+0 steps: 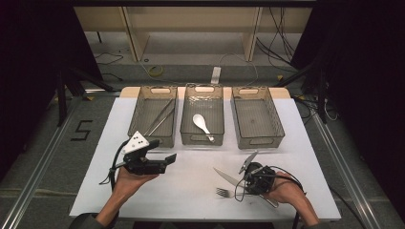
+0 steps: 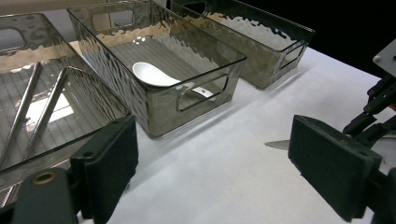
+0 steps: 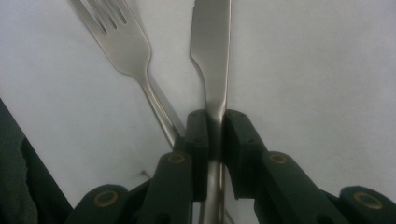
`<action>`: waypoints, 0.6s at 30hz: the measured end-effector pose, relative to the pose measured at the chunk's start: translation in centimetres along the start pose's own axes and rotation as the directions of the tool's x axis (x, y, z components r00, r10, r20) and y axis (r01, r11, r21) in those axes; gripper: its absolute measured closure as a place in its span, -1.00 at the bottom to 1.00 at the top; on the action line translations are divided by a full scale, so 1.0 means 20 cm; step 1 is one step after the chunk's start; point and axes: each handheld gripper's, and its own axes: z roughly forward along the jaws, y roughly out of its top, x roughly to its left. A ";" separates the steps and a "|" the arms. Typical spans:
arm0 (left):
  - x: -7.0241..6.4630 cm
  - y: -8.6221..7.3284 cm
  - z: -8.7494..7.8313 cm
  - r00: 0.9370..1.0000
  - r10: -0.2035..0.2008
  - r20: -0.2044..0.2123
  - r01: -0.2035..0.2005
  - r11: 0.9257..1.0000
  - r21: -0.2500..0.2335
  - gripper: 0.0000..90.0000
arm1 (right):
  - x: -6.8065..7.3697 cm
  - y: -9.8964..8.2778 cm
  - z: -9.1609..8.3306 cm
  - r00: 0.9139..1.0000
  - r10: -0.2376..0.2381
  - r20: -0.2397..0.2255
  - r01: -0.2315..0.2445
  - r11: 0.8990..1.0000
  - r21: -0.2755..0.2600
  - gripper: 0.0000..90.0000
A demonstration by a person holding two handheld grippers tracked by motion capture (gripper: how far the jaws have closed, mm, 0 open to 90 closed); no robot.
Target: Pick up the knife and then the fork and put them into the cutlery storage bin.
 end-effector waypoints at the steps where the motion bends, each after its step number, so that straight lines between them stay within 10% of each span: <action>1: 0.00 0.00 0.00 1.000 0.000 0.000 0.000 1.000 0.000 -0.66 | 0.00 0.00 0.00 1.000 -0.006 0.006 0.006 1.000 -0.005 0.80; 18: 0.01 0.00 0.00 1.000 -0.004 -0.002 0.004 1.000 -0.003 -0.66 | -0.07 0.00 -0.17 0.999 0.046 -0.023 -0.049 0.987 -0.155 0.81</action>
